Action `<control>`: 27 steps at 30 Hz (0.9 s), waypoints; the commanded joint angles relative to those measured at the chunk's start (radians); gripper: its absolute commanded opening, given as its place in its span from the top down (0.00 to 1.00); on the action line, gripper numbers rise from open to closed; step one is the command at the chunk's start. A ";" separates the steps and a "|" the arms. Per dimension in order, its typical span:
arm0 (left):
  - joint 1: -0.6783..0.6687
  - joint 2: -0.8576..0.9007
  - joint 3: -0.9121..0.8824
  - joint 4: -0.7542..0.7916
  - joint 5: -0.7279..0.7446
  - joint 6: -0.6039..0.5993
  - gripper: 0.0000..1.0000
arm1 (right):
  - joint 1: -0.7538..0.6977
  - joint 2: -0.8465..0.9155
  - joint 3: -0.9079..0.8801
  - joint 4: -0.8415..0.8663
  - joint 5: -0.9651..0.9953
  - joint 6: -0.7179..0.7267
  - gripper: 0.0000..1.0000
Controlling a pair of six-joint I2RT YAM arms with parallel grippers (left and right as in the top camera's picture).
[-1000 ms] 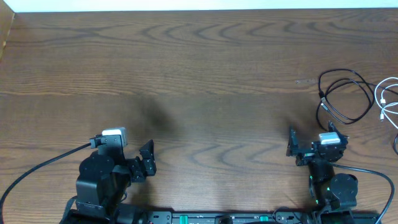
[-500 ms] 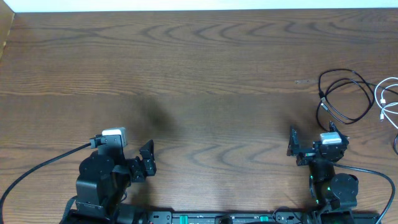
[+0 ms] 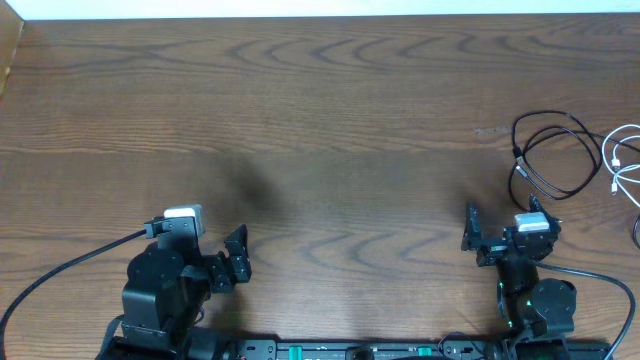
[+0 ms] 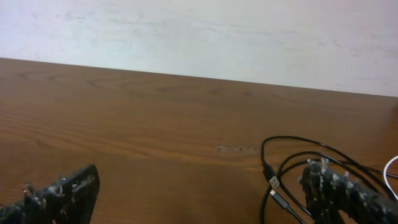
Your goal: Untangle cables
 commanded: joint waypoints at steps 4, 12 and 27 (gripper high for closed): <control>-0.002 -0.005 -0.003 0.002 0.006 0.009 0.06 | -0.003 -0.007 -0.001 -0.005 -0.010 0.010 0.01; 0.044 -0.052 -0.029 0.002 0.016 0.036 0.06 | -0.003 -0.007 -0.001 -0.005 -0.010 0.010 0.01; 0.202 -0.370 -0.491 0.589 0.101 0.097 0.06 | -0.003 -0.007 -0.001 -0.005 -0.010 0.010 0.01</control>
